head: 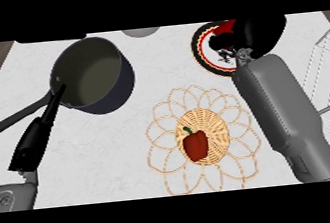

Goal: Pick the can from the placemat and place it in the tiered shelf

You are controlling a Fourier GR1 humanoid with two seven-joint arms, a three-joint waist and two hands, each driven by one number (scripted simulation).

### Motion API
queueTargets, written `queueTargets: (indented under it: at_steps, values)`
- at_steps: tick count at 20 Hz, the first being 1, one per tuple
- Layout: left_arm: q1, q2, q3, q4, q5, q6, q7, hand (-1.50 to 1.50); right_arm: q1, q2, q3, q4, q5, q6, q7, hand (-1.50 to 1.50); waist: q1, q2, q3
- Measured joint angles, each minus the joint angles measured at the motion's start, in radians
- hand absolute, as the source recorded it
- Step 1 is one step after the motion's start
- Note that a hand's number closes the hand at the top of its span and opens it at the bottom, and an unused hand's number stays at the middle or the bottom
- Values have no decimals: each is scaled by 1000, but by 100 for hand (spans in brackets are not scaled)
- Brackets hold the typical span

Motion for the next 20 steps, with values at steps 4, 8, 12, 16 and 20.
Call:
queueTargets:
  at_steps: [4,8,12,16,20]
  values:
    - [7,6,17,11,5,-5,-10,0,-119,-39,0,-14,71,6,21,150,-11,-5,-1]
    - [-7,9,29,33,2,-8,-18,0,-244,-77,-12,-23,123,93,41,150,-21,-8,-1]
    - [6,19,43,38,4,-17,-31,0,-335,-112,-62,-40,126,185,52,150,-24,-10,-1]
    - [12,17,52,41,6,-21,-40,0,-398,-153,-108,-22,133,270,53,150,-27,-11,-1]
    - [16,15,57,40,4,-19,-36,0,-419,-218,-145,-3,131,368,20,150,-32,-11,-1]
